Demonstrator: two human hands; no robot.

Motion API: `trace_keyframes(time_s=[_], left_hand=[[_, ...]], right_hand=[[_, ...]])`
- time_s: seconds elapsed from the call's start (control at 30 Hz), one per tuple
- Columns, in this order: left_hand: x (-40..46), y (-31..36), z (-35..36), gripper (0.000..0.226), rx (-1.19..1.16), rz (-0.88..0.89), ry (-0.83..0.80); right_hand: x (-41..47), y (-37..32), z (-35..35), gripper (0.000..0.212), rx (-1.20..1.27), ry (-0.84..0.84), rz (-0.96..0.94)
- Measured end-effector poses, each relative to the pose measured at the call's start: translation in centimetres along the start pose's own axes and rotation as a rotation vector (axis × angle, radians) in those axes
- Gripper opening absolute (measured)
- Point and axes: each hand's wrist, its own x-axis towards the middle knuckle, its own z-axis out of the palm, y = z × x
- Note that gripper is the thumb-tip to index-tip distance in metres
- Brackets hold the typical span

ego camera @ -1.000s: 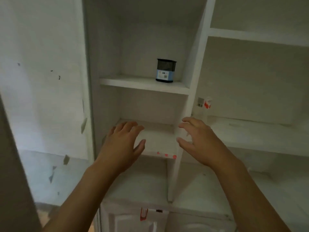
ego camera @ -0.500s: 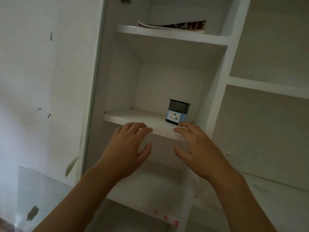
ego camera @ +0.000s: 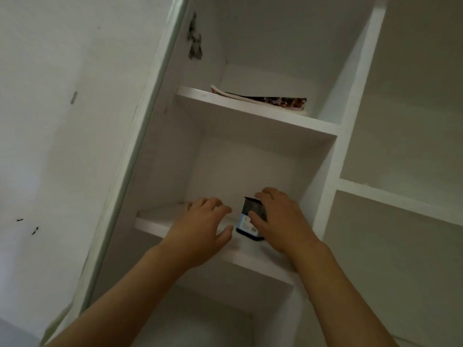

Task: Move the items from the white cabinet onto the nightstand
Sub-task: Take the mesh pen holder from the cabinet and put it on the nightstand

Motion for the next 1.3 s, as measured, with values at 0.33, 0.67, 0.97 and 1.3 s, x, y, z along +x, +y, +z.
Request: trace_keyframes(time_s=[0.33, 0.67, 0.97, 1.3], left_hand=[[0.9, -1.7, 3.0, 0.074, 0.055, -0.085, -0.04], [1.0, -2.4, 3.3, 0.07, 0.045, -0.088, -0.053], [0.9, -2.4, 3.4, 0.076, 0.043, -0.082, -0.03], [0.8, -2.0, 2.9, 0.08, 0.033, -0.09, 0.006]], right_hand=[[8.3, 0.9, 1.2, 0.065, -0.154, -0.196, 0.093], [11.4, 1.7, 6.2, 0.077, -0.008, -0.415, 0.319], [10.4, 0.7, 4.8, 0.085, 0.02, -0.419, 0.237], [5.2, 0.5, 1.1, 0.08, 0.106, -0.162, 0.151]])
